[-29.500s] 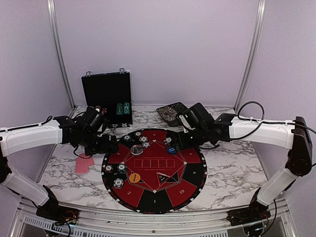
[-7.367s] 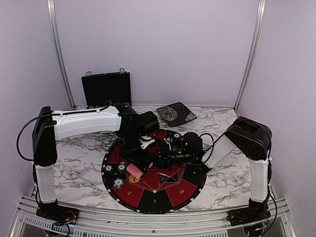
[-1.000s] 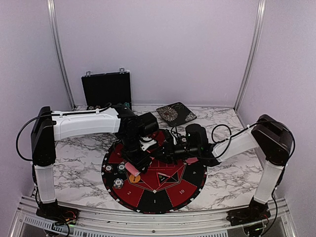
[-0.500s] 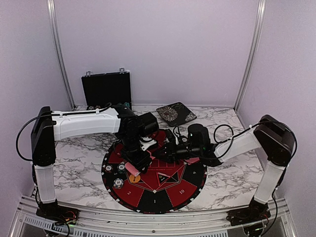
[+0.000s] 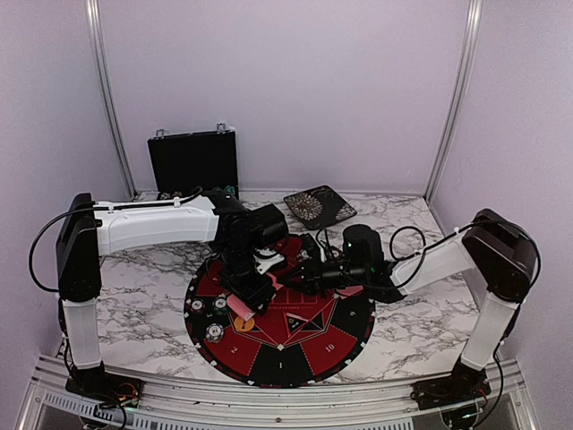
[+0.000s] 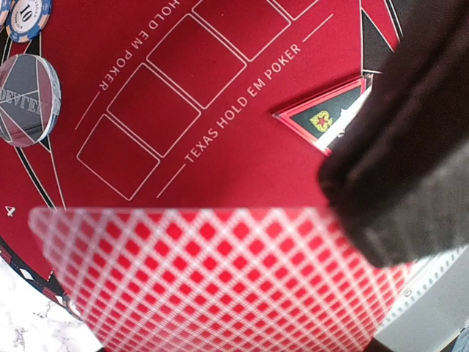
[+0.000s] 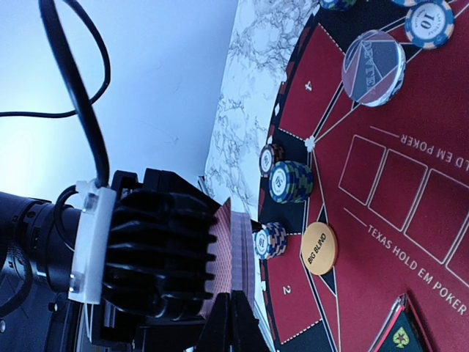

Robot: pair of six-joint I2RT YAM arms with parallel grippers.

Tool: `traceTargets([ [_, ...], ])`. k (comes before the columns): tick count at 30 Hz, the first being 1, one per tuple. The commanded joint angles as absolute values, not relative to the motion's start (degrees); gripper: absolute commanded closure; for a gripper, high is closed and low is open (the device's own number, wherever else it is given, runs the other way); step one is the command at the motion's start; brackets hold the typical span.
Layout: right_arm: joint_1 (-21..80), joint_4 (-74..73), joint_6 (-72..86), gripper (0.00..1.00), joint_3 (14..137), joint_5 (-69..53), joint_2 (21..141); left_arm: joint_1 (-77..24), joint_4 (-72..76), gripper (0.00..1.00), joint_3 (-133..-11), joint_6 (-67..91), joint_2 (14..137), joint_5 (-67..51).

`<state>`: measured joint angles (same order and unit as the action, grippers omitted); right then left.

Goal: Distribute texas hold em gaming equipment
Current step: Pick up the poker card from the face-down deck piles.

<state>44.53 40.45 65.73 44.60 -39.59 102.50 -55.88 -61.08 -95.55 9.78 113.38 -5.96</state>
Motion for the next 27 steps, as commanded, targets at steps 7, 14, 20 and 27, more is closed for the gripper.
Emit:
traceTargets([
  [7,42.3,43.0,66.4,1.0,43.0,-40.5,99.1,-55.5,-62.8,0.67,-94.4,9.3,110.6,-5.4],
  [14,40.6,43.8,66.8,1.0,41.5,-41.3,97.7,-55.2,-62.8,0.67,-94.4,9.3,110.4,-5.2],
  [20,38.9,44.0,67.0,1.0,39.0,-41.7,95.2,-54.5,-62.8,0.67,-93.5,9.2,109.7,-4.9],
  [27,36.5,44.0,67.4,1.0,36.2,-42.4,92.0,-53.9,-62.6,0.67,-92.3,9.2,109.2,-4.5],
])
